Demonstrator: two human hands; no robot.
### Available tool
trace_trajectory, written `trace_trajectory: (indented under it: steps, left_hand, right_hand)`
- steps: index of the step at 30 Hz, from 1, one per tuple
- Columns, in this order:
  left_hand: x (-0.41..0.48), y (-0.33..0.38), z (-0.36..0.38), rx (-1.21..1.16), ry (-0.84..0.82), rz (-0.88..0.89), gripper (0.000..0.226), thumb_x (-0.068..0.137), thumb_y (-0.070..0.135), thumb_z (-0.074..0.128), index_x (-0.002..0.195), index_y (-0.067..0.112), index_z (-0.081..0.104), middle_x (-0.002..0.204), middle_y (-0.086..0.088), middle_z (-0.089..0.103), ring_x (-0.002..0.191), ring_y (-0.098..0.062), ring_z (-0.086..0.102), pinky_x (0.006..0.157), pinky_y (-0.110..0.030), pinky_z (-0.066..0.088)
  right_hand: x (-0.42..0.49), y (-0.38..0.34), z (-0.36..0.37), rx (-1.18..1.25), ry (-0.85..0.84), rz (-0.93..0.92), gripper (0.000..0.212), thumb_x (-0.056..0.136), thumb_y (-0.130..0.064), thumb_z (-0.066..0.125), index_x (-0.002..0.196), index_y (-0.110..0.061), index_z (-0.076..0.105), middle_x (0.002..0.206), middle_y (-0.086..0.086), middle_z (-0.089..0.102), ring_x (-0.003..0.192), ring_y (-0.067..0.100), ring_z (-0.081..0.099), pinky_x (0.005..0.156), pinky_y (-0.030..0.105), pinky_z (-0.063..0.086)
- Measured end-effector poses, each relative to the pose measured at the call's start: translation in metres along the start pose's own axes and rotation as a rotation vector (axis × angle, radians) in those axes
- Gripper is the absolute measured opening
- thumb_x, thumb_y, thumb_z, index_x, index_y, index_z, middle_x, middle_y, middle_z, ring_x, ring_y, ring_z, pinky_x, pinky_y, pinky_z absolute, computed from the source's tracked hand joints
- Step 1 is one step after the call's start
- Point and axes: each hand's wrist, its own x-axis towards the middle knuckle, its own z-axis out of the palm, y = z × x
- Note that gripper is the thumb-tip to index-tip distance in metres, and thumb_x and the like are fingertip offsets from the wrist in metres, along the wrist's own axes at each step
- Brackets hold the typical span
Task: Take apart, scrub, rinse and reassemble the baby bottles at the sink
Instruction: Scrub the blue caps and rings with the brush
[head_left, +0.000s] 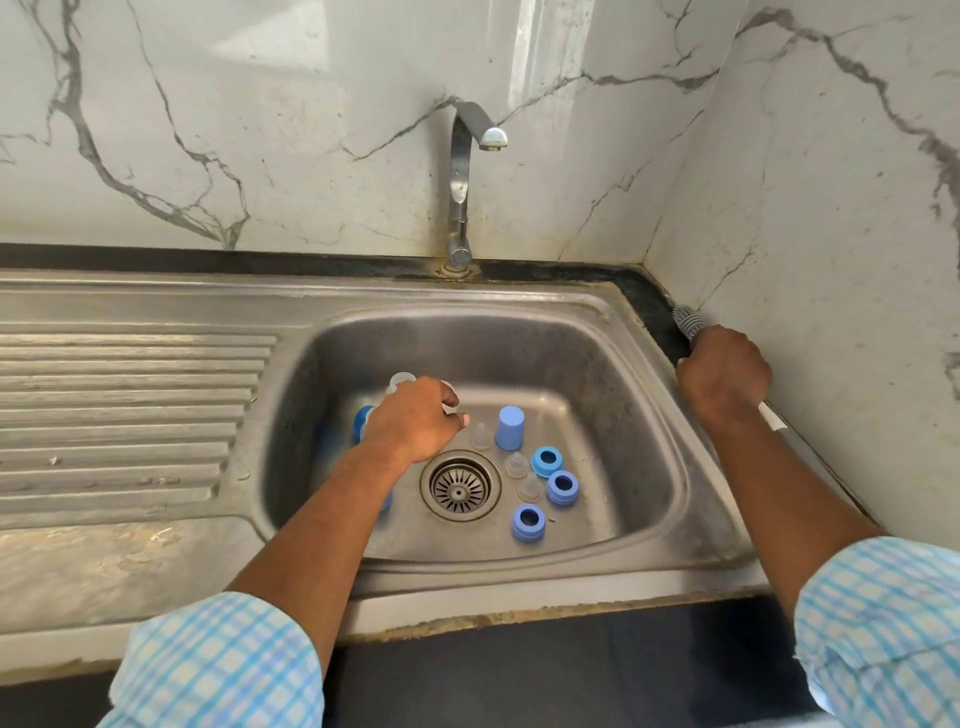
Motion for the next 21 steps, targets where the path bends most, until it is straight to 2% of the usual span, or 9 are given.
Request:
trace_trajectory:
  steps: [7,10,13,16,19,21]
  left_hand:
    - [0.005,-0.003,-0.003,0.013,-0.004,-0.006,0.04,0.088,0.033,0.072,0.126,0.023,0.065,0.124,-0.005,0.066,0.11,-0.025,0.064,0.095,-0.039,0.052]
    - [0.006,-0.012,-0.012,0.093,0.004,-0.034,0.036,0.085,0.031,0.075,0.12,0.025,0.068,0.119,-0.004,0.069,0.107,-0.026,0.065,0.091,-0.037,0.052]
    - [0.006,-0.023,-0.021,0.218,0.0,-0.108,0.032,0.084,0.027,0.076,0.115,0.024,0.069,0.115,-0.004,0.068,0.102,-0.027,0.065,0.083,-0.034,0.05]
    - [0.002,-0.032,-0.026,0.328,-0.037,-0.205,0.038,0.082,0.024,0.078,0.117,0.019,0.066,0.114,-0.006,0.067,0.098,-0.026,0.065,0.082,-0.035,0.052]
    - [0.0,-0.035,-0.025,0.404,-0.055,-0.261,0.036,0.081,0.022,0.078,0.112,0.014,0.063,0.111,-0.007,0.066,0.084,-0.022,0.057,0.074,-0.033,0.047]
    - [-0.001,-0.036,-0.021,0.425,-0.08,-0.291,0.041,0.079,0.027,0.081,0.111,0.014,0.059,0.108,-0.005,0.065,0.083,-0.021,0.055,0.073,-0.032,0.045]
  right_hand:
    - [-0.004,0.004,0.0,-0.014,0.023,0.027,0.015,0.088,-0.003,0.058,0.098,-0.003,0.069,0.102,0.019,0.067,0.098,0.039,0.061,0.072,0.036,0.044]
    - [-0.004,0.008,-0.002,0.004,0.032,0.052,0.016,0.088,0.0,0.056,0.1,0.0,0.067,0.103,0.021,0.065,0.1,0.041,0.06,0.075,0.039,0.048]
    - [-0.003,0.012,-0.005,0.03,0.061,0.088,0.018,0.09,0.0,0.053,0.103,0.003,0.066,0.104,0.024,0.064,0.099,0.044,0.061,0.078,0.043,0.05]
    - [-0.003,0.016,-0.006,0.04,0.039,0.134,0.017,0.092,-0.002,0.054,0.104,0.002,0.064,0.106,0.026,0.063,0.1,0.045,0.062,0.081,0.043,0.049]
    - [-0.006,0.018,-0.006,0.052,0.019,0.187,0.019,0.093,-0.004,0.054,0.109,0.003,0.062,0.111,0.026,0.063,0.104,0.045,0.062,0.084,0.044,0.049]
    - [-0.008,0.017,-0.007,0.066,0.013,0.202,0.02,0.093,-0.003,0.054,0.11,0.004,0.06,0.113,0.027,0.062,0.105,0.046,0.061,0.084,0.044,0.049]
